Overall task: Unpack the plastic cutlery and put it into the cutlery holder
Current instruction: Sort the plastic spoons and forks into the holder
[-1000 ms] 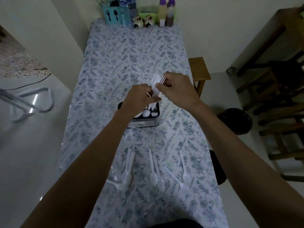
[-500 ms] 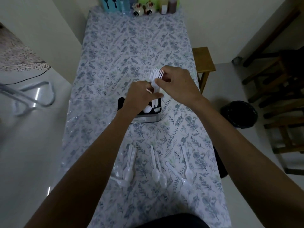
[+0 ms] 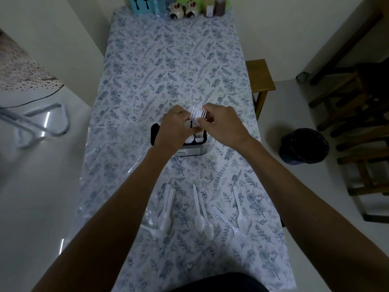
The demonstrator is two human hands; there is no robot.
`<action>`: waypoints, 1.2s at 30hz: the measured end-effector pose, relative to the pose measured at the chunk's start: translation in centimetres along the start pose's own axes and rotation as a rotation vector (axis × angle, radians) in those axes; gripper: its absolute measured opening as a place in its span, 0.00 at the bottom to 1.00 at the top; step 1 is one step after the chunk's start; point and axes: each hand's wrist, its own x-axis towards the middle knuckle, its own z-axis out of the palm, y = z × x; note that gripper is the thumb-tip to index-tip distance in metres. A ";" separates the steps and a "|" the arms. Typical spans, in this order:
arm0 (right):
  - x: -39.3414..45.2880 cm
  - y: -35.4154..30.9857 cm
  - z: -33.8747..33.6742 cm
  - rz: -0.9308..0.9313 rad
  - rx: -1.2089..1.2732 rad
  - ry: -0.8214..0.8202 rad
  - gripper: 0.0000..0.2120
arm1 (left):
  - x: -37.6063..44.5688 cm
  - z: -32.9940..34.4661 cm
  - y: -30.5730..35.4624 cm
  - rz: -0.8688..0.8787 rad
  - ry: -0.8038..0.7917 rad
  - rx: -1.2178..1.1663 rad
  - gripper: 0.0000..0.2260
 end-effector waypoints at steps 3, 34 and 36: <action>-0.4 0.3 0.3 0.001 -0.045 0.030 0.11 | -0.5 -0.1 -0.1 -0.014 -0.053 0.194 0.24; -9.5 3.0 2.8 0.173 0.017 0.121 0.14 | -2.1 -3.2 -4.8 -0.036 -0.256 0.175 0.34; -10.4 3.5 2.7 0.201 0.022 0.127 0.14 | -1.9 -3.1 -4.8 -0.042 -0.182 0.129 0.27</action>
